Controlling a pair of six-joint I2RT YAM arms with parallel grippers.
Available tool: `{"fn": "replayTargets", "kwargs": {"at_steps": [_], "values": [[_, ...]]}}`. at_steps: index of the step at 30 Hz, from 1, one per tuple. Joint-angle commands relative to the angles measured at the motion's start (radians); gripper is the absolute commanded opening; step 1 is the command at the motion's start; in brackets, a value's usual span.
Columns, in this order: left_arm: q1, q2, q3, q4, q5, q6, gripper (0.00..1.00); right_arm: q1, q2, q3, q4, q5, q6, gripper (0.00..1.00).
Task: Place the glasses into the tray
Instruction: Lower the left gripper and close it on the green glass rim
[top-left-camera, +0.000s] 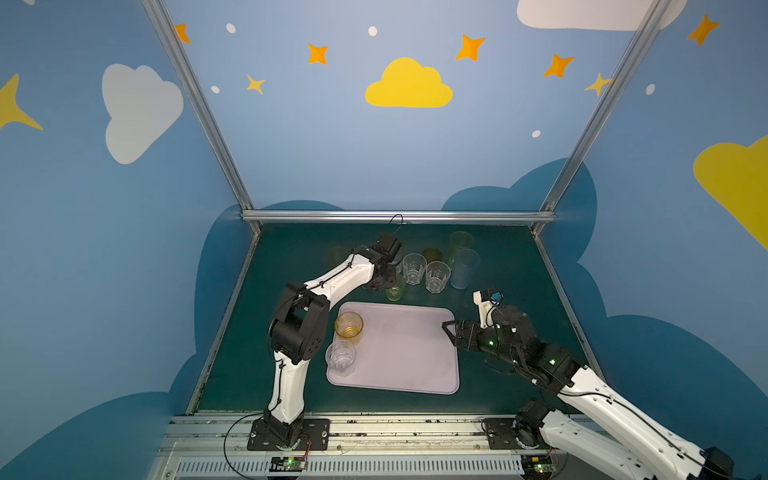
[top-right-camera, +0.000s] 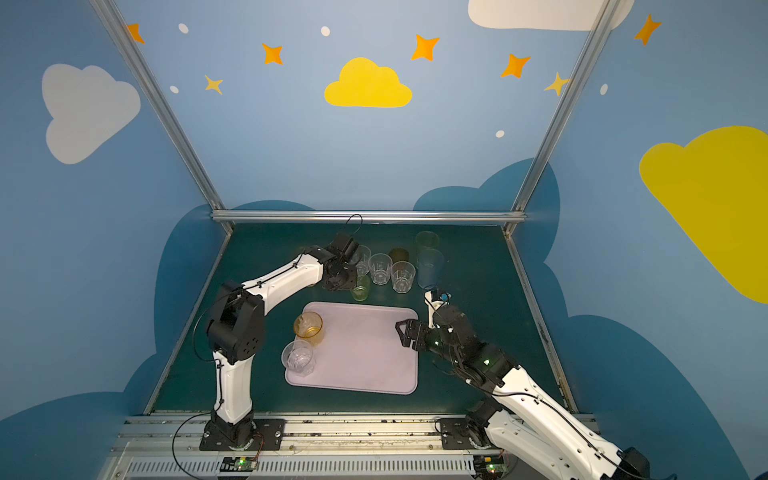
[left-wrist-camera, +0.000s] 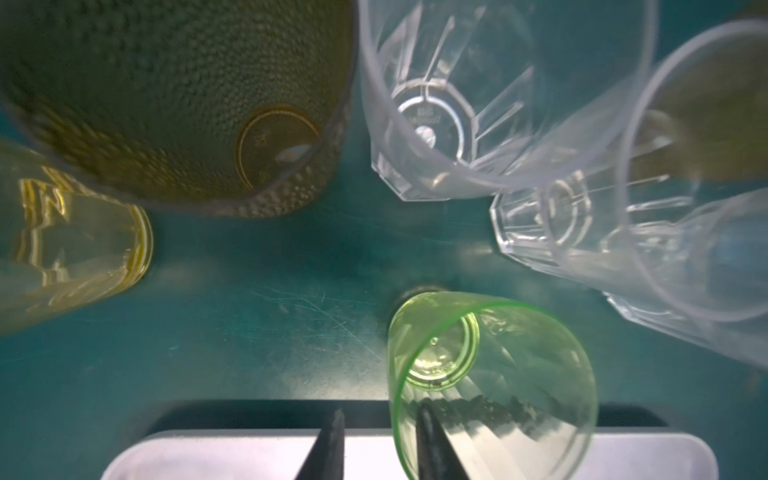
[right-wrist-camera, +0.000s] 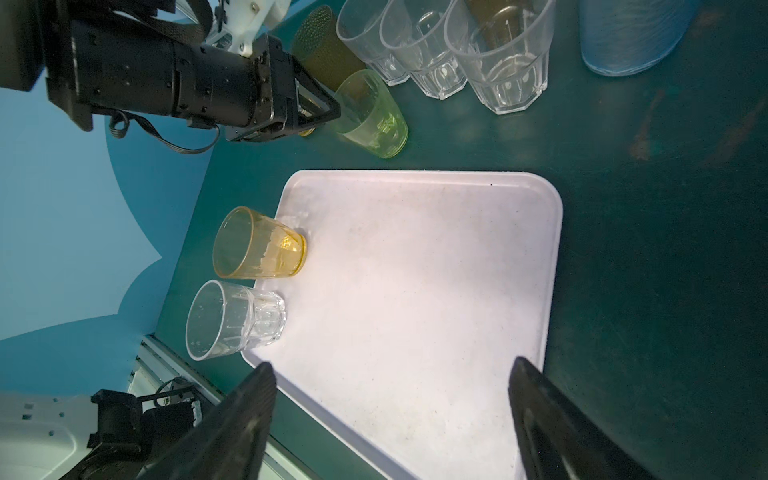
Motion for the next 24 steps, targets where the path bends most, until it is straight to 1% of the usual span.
{"fn": "replayTargets", "kwargs": {"at_steps": [1, 5, 11, 16, 21, 24], "values": [[0.003, 0.023, 0.044, -0.048, -0.025, 0.019, 0.19, -0.007, -0.004, -0.01, 0.0, 0.019, 0.013, 0.87], [0.005, 0.031, 0.049, -0.047, -0.027, 0.028, 0.18, -0.01, 0.001, -0.008, 0.001, 0.027, 0.021, 0.87], [0.005, 0.048, 0.066, -0.059, -0.021, 0.035, 0.04, -0.013, 0.021, 0.002, 0.0, 0.032, 0.026, 0.87], [0.005, 0.037, 0.067, -0.065, -0.011, 0.039, 0.04, -0.015, 0.049, 0.019, -0.033, 0.082, 0.035, 0.87], [0.002, -0.016, 0.039, -0.038, 0.021, 0.04, 0.04, -0.021, 0.082, 0.059, -0.086, 0.184, 0.03, 0.87], [0.0, -0.036, 0.05, -0.057, 0.025, 0.041, 0.04, -0.024, 0.09, 0.066, -0.095, 0.229, 0.037, 0.87]]}}
